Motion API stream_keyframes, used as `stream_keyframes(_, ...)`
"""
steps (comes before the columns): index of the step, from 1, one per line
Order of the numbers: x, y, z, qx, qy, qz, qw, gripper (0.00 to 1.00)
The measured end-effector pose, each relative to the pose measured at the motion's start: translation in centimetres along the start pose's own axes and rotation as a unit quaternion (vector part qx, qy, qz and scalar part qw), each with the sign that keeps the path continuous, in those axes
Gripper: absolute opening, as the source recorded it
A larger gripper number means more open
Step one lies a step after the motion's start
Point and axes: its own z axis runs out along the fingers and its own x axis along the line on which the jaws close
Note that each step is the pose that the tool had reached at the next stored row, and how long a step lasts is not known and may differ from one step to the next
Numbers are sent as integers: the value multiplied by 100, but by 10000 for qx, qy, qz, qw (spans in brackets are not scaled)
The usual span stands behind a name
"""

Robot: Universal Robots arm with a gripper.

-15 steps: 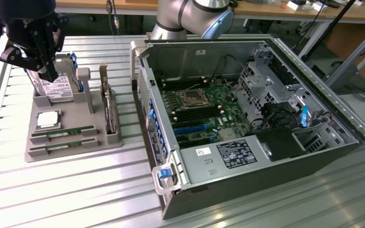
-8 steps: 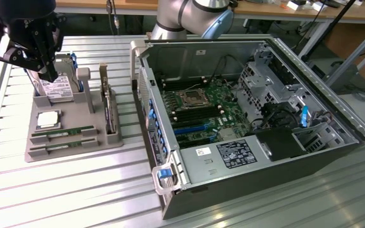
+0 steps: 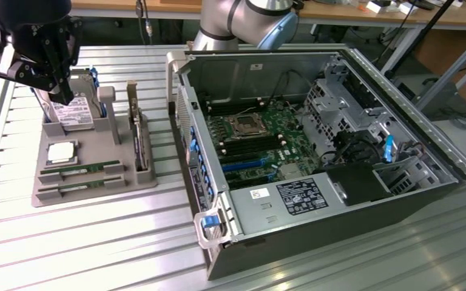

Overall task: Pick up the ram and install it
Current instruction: 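Pick up the ram and move it above insertion slot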

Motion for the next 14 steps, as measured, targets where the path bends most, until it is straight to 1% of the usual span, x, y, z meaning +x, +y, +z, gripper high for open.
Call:
stream_keyframes(5, 0, 0, 0, -4, 8, -180, 9998, 10)
stream_keyframes(9, 0, 0, 0, -9, 16, -366, 9993, 10)
stream_keyframes(13, 0, 0, 0, -11, 20, -456, 9990, 10)
stream_keyframes(14, 0, 0, 0, -12, 23, -517, 9987, 10)
